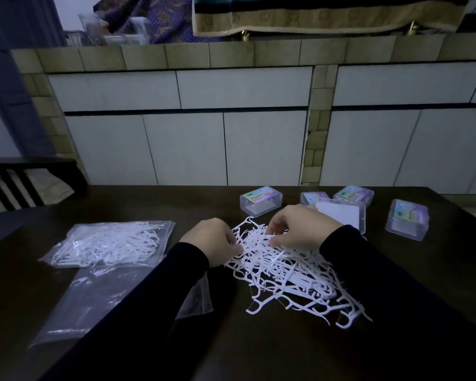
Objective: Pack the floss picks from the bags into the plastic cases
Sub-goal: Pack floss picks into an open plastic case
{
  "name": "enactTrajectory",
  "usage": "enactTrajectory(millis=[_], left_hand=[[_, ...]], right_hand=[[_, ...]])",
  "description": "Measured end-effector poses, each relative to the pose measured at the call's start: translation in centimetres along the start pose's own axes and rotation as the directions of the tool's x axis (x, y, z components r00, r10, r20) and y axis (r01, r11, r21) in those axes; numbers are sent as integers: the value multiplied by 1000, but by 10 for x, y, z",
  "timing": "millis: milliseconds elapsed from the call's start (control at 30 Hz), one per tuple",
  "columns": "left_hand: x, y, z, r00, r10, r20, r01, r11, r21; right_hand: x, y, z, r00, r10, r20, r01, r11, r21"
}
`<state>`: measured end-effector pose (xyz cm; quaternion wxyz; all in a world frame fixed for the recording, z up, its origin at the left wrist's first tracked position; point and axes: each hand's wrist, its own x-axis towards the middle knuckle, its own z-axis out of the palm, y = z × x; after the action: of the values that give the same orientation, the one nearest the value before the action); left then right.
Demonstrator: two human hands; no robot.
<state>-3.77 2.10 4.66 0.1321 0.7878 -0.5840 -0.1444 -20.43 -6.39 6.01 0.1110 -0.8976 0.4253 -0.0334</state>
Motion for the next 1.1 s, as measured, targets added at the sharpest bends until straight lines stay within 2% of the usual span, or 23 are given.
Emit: enactTrajectory(millis=[233, 433, 600, 800, 1100], left_hand=[[-6, 2, -5, 990, 38, -134, -36, 999, 14], [-12, 9, -9, 961, 35, -273, -52, 997, -55], [-17, 17, -6, 927, 19, -374, -44, 997, -58], [-20, 27, -4, 857, 45, -514, -120, 986, -113], [-23, 32, 0, 780, 75, -621, -210, 967, -147]], right_hand=[[-6, 10, -18, 999, 0, -48, 5, 995, 101], [-12, 21, -31, 995, -1, -99, 24, 973, 231], [-16, 28, -37, 992, -32, -123, 74, 932, 355], [-18, 31, -37, 987, -70, -147, 131, 874, 469], [-24, 31, -43, 966, -85, -244, 208, 816, 539]])
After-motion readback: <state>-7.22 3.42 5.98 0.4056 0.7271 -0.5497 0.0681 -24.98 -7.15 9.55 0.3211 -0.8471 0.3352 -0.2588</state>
